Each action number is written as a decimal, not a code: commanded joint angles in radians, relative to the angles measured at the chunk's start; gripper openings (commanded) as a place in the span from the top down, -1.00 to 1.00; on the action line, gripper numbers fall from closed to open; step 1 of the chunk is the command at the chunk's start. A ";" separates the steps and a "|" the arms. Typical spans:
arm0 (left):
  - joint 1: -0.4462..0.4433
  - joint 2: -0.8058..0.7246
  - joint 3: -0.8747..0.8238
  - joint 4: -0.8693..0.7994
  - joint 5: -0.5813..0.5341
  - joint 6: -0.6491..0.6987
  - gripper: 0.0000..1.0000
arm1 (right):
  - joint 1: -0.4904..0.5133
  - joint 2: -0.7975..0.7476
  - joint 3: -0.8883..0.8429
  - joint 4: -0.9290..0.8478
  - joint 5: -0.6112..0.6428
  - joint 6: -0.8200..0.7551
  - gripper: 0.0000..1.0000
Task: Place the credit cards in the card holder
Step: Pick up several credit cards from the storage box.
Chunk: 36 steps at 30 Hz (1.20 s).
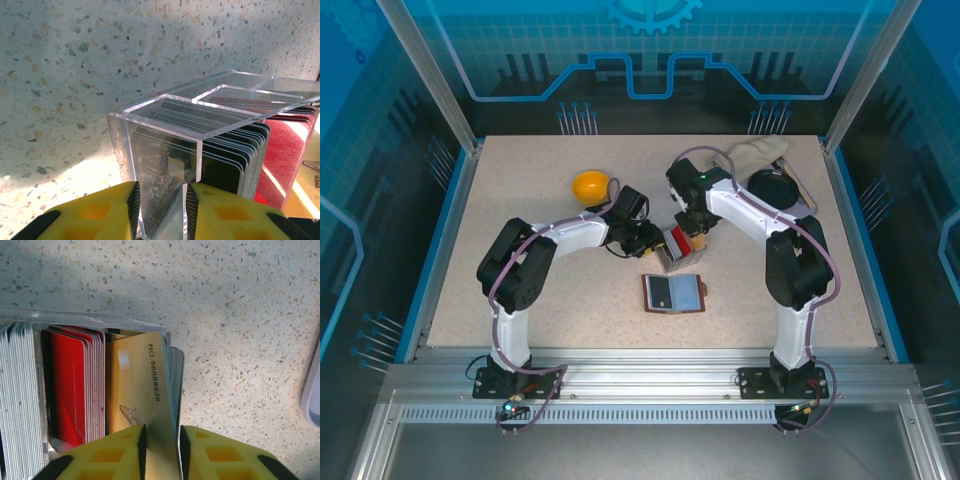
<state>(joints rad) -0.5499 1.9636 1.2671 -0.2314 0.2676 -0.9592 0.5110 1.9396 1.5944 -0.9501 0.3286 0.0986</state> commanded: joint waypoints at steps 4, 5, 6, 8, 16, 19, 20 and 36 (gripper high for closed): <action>0.007 0.032 0.001 -0.075 -0.015 0.025 0.34 | 0.010 -0.042 0.030 -0.038 0.010 0.001 0.61; 0.006 0.032 0.001 -0.075 -0.016 0.024 0.34 | 0.011 -0.047 0.032 -0.041 0.007 0.001 0.63; 0.006 0.031 0.000 -0.075 -0.016 0.025 0.34 | 0.012 -0.051 0.033 -0.042 0.006 0.005 0.64; 0.006 0.028 0.002 -0.075 -0.019 0.028 0.34 | 0.012 -0.068 0.032 -0.048 -0.001 0.010 0.66; 0.006 0.016 0.006 -0.089 -0.023 0.038 0.33 | 0.012 -0.117 0.019 -0.050 -0.053 0.038 0.84; 0.006 0.001 0.006 -0.087 -0.023 0.046 0.32 | 0.004 -0.143 0.016 -0.040 -0.119 0.058 0.87; 0.006 -0.004 0.005 -0.086 -0.024 0.048 0.31 | 0.000 -0.150 0.010 -0.032 -0.144 0.063 0.87; 0.028 -0.253 -0.090 0.090 0.005 -0.005 -0.23 | -0.217 -0.359 -0.195 0.265 -0.757 0.328 0.93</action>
<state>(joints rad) -0.5423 1.8038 1.2243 -0.2382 0.2413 -0.9249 0.3431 1.6455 1.4509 -0.8219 -0.1806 0.3099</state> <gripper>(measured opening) 0.584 0.050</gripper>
